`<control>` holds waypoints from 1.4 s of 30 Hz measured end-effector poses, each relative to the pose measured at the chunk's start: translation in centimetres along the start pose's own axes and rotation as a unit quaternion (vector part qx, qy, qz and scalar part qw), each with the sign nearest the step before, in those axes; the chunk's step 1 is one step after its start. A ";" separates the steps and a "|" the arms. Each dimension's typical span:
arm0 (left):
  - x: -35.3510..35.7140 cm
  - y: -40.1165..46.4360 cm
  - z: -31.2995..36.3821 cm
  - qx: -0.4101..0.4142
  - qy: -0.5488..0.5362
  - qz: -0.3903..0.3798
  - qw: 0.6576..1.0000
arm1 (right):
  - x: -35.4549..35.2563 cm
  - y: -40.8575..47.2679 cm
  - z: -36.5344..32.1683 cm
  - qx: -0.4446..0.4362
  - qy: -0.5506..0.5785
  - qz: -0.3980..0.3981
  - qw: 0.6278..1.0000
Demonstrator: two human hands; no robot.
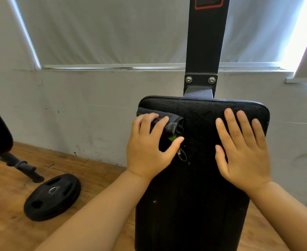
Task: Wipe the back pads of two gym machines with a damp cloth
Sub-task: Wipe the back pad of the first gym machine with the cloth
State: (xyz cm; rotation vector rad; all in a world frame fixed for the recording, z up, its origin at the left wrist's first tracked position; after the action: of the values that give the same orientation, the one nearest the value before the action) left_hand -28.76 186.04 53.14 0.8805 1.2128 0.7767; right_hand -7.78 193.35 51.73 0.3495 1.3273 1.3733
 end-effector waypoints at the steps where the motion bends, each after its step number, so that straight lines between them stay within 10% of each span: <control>1: 0.2 -0.2 0.0 0.001 0.006 0.009 1.000 | 0.0 0.0 0.0 0.000 -0.002 0.001 1.000; 20: -0.4 5.1 0.0 -0.129 -0.056 0.073 0.987 | 0.1 0.0 -0.1 -0.001 0.000 0.002 1.000; 42: 1.9 4.1 6.6 0.064 -0.077 0.001 0.995 | 0.1 0.0 -0.4 0.054 -0.005 -0.012 0.998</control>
State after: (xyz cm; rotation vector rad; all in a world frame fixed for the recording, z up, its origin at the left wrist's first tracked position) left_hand -22.04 188.63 56.73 1.0289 1.1351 0.6259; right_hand -8.14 193.25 51.59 0.4110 1.3968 1.2814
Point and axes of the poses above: each hand's wrist, its own y-axis towards the middle knuckle, its own x-axis out of the palm, z = x × y, the point moved 1 cm from there along y, towards the middle knuckle, and after that the axes turned 4 degrees about -z, right-handed, at the moved point
